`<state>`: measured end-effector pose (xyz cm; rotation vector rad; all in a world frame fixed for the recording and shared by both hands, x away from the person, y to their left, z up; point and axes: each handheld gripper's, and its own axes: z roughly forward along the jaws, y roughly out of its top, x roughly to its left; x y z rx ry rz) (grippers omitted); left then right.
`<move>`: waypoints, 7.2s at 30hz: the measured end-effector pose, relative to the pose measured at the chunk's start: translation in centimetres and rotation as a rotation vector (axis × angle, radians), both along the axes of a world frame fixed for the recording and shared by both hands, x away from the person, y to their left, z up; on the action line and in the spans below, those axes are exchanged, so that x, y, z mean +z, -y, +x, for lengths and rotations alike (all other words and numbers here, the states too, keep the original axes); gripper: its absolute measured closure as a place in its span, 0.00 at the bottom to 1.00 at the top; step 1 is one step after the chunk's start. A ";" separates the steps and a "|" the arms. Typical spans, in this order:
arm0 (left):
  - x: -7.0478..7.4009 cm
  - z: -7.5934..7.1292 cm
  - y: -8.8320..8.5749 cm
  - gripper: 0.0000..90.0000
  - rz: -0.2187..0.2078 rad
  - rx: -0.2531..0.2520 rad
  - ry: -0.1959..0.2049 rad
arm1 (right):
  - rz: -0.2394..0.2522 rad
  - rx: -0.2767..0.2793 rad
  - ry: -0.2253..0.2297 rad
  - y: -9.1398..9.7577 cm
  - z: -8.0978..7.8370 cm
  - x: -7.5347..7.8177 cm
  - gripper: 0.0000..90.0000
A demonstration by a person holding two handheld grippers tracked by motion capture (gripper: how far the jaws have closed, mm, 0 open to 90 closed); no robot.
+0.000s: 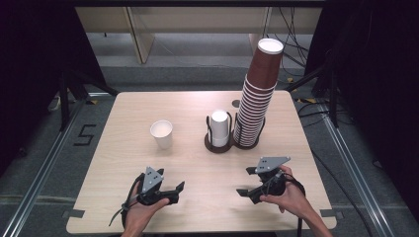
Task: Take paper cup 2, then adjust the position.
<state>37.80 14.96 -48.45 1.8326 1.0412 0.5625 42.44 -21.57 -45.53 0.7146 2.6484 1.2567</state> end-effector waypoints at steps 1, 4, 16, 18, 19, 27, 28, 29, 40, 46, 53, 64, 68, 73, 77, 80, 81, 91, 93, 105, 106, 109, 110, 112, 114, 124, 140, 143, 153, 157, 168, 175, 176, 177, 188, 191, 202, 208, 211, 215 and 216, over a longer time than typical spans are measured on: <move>-0.1 -0.3 0.1 0.16 0.001 -0.004 -0.003 | 0.003 -0.009 0.003 0.1 0.0 0.1 0.18; -0.4 -0.7 0.2 0.16 -0.004 -0.017 -0.003 | 0.013 -0.059 0.009 0.5 0.1 0.4 0.18; -1.1 -1.4 0.1 0.16 0.006 -0.052 -0.010 | 0.083 -0.215 0.046 2.5 1.1 2.6 0.18; -1.3 -1.3 0.1 0.16 -0.011 -0.056 -0.010 | 0.094 -0.244 0.058 2.8 1.4 3.3 0.18; -1.3 -1.3 0.1 0.16 -0.005 -0.055 -0.013 | 0.103 -0.244 0.062 2.9 1.5 3.5 0.18; -1.2 -1.3 0.3 0.16 -0.012 -0.058 -0.012 | 0.158 -0.273 0.140 3.9 2.2 6.9 0.17; -1.3 -1.2 0.2 0.16 -0.012 -0.066 -0.008 | 0.170 -0.283 0.141 4.0 2.3 7.5 0.17; -1.3 -1.3 0.2 0.16 -0.011 -0.064 -0.011 | 0.164 -0.281 0.136 4.1 2.3 7.9 0.17; -1.3 -1.2 0.1 0.16 -0.003 -0.066 -0.021 | 0.204 -0.362 0.212 5.0 4.8 11.8 0.17; -1.4 -1.2 0.1 0.16 0.000 -0.071 -0.026 | 0.221 -0.405 0.234 5.3 6.6 14.9 0.17; -1.5 -1.0 0.1 0.16 0.000 -0.070 -0.028 | 0.243 -0.440 0.245 5.5 8.9 18.5 0.17; -1.7 -1.0 0.2 0.16 0.009 -0.076 -0.038 | 0.244 -0.441 0.268 3.7 12.1 22.7 0.17; -1.6 -1.1 0.2 0.16 0.015 -0.077 -0.047 | 0.269 -0.459 0.272 3.0 13.2 23.6 0.17; -1.6 -1.1 0.3 0.16 0.011 -0.091 -0.041 | 0.269 -0.476 0.271 2.2 14.4 23.8 0.17; -1.6 -1.1 0.3 0.16 0.011 -0.092 -0.043 | 0.247 -0.483 0.278 1.6 15.1 23.7 0.17; -1.6 -1.1 0.3 0.16 0.012 -0.092 -0.042 | 0.243 -0.487 0.283 1.4 15.3 23.8 0.19; -1.6 -1.1 0.3 0.16 0.012 -0.092 -0.042 | 0.245 -0.489 0.279 1.5 15.3 23.8 0.20; -1.6 -1.1 0.4 0.16 0.018 -0.095 -0.048 | 0.258 -0.492 0.306 1.5 14.9 25.0 0.21; -1.7 -1.2 0.4 0.16 0.013 -0.096 -0.049 | 0.267 -0.494 0.308 1.5 14.8 25.4 0.21; -1.8 -1.1 0.4 0.16 0.022 -0.112 -0.051 | 0.319 -0.498 0.362 1.6 13.8 28.3 0.21; -1.8 -1.1 0.5 0.16 0.022 -0.110 -0.052 | 0.322 -0.495 0.372 1.6 13.8 28.6 0.21; -1.8 -1.1 0.5 0.16 0.026 -0.113 -0.052 | 0.337 -0.502 0.375 1.7 13.5 29.3 0.21; -1.8 -1.1 0.5 0.16 0.029 -0.114 -0.052 | 0.340 -0.501 0.383 1.8 13.4 29.6 0.21; -1.8 -1.1 0.6 0.16 0.027 -0.113 -0.053 | 0.349 -0.502 0.395 2.0 13.1 30.0 0.21; -1.8 -1.1 0.5 0.16 0.034 -0.120 -0.053 | 0.360 -0.500 0.398 2.3 12.8 30.3 0.21; -1.9 -1.1 0.7 0.16 0.027 -0.112 -0.054 | 0.382 -0.534 0.416 5.8 11.1 30.9 0.21; -2.0 -1.0 0.7 0.16 0.029 -0.117 -0.059 | 0.330 -0.574 0.382 10.2 7.7 26.6 0.21; -1.9 -1.1 0.7 0.16 0.030 -0.112 -0.057 | 0.284 -0.582 0.378 10.1 6.8 25.2 0.21; -2.0 -1.0 0.7 0.16 0.028 -0.113 -0.052 | 0.279 -0.539 0.313 8.6 3.3 19.0 0.21; -2.1 -0.9 0.7 0.16 0.011 -0.107 -0.039 | 0.294 -0.504 0.281 7.3 2.4 16.4 0.21; -1.9 -1.0 0.7 0.16 0.002 -0.124 -0.010 | 0.288 -0.390 0.206 3.0 1.8 10.7 0.21; -1.8 -1.0 0.8 0.16 -0.028 -0.140 0.031 | 0.289 -0.300 0.171 -0.3 1.6 8.2 0.21; -1.8 -1.1 0.9 0.16 -0.029 -0.139 0.032 | 0.296 -0.278 0.181 -0.7 1.8 7.9 0.21; -1.7 -1.1 0.9 0.16 -0.023 -0.142 0.034 | 0.298 -0.273 0.178 -1.0 1.7 7.6 0.21; -1.4 -1.3 1.1 0.16 -0.051 -0.163 0.072 | 0.288 -0.186 0.160 -3.6 1.0 5.2 0.21; -1.4 -1.3 1.2 0.16 -0.058 -0.173 0.074 | 0.275 -0.183 0.153 -4.0 0.9 4.6 0.21; -1.1 -1.7 1.7 0.16 -0.076 -0.227 0.100 | 0.261 -0.109 0.116 -6.5 0.2 3.1 0.21; -1.1 -1.8 1.9 0.16 -0.082 -0.236 0.104 | 0.258 -0.091 0.108 -7.4 0.0 2.8 0.21; -1.2 -1.8 2.0 0.16 -0.090 -0.237 0.106 | 0.264 -0.079 0.122 -8.0 0.0 2.6 0.21; -1.4 -1.8 2.1 0.16 -0.096 -0.247 0.113 | 0.259 -0.075 0.099 -8.6 -0.1 2.3 0.21; -1.3 -2.0 2.2 0.16 -0.079 -0.244 0.105 | 0.261 -0.071 0.099 -8.8 -0.1 2.2 0.21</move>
